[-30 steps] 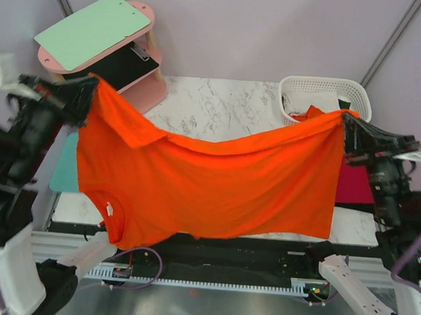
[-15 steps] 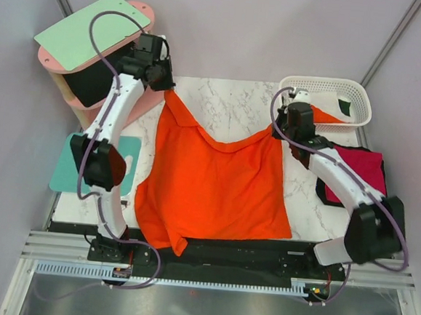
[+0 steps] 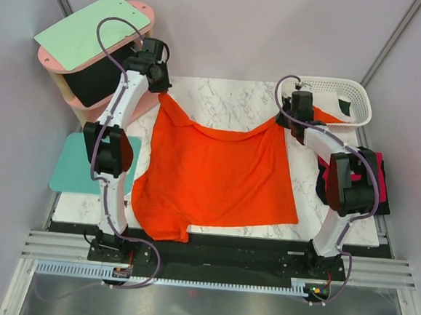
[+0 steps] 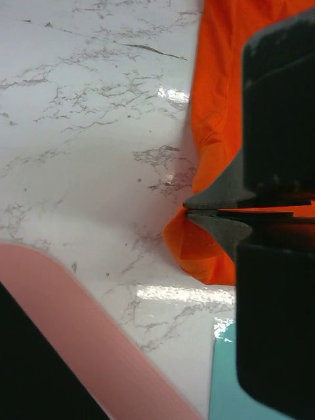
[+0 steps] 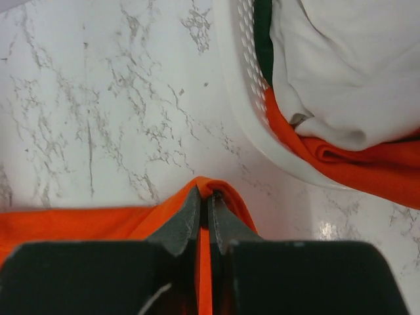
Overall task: Fold and stack the t-shirts
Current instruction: Flatten out the tshirt, then fold the flattened tshirt in 1/3 of the way
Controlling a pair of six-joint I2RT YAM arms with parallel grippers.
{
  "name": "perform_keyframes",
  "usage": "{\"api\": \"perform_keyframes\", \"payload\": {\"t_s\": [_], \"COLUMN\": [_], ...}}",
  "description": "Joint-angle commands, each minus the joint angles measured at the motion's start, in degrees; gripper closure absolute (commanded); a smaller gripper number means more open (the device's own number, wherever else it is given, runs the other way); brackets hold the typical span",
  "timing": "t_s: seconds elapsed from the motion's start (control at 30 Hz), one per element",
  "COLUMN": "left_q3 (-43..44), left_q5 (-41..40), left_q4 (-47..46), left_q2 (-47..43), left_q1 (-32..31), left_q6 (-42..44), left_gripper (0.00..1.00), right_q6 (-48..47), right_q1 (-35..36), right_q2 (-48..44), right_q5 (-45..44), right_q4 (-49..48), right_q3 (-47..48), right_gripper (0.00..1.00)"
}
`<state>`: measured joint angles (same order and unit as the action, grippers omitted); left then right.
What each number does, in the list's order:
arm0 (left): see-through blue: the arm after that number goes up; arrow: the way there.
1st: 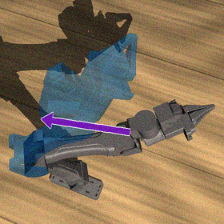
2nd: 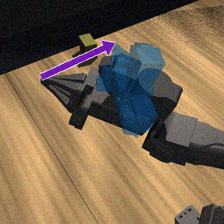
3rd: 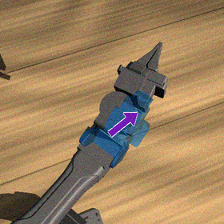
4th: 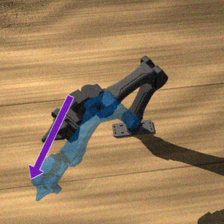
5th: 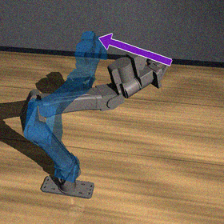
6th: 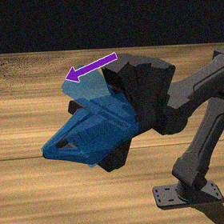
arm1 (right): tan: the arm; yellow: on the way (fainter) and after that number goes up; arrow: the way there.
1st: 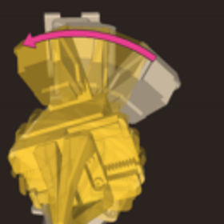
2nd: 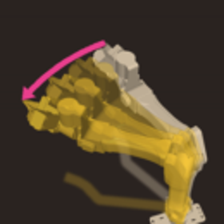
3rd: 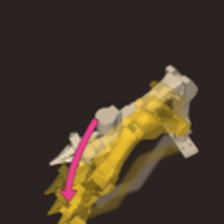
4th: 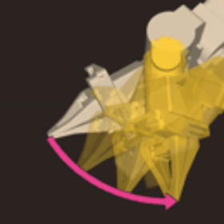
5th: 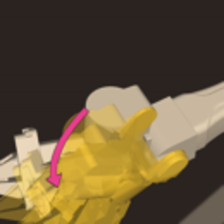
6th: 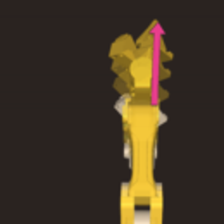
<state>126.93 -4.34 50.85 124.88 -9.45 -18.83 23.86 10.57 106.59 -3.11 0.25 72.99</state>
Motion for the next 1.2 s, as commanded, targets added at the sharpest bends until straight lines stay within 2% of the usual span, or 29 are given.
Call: {"api": "perform_keyframes", "payload": {"t_s": [0.0,0.43,0.83,1.17], "left_q3": [-3.70,-27.95,-38.86,-47.03], "left_q5": [-2.69,-1.72,-4.19,-4.80], "left_q4": [-1.45,-1.72,1.62,4.69], "left_q2": [-8.93,-23.88,-33.56,-40.06], "left_q1": [0.49,0.49,0.49,-0.21], "left_q6": [-1.73,-4.02,-3.85,-3.14], "left_gripper": [0.98,0.98,0.98,0.98], "right_q6": [0.93,1.02,-0.30,-0.13], "right_q1": [-0.63,-1.78,-2.92,-2.92], "right_q2": [-2.87,-7.35,-12.36,-9.91], "right_q5": [1.80,0.39,-2.42,-2.08], "right_q4": [-4.20,0.97,7.22,9.33], "right_q3": [0.84,-4.52,-8.65,-11.38], "right_gripper": [1.00,1.00,1.00,1.00]}}
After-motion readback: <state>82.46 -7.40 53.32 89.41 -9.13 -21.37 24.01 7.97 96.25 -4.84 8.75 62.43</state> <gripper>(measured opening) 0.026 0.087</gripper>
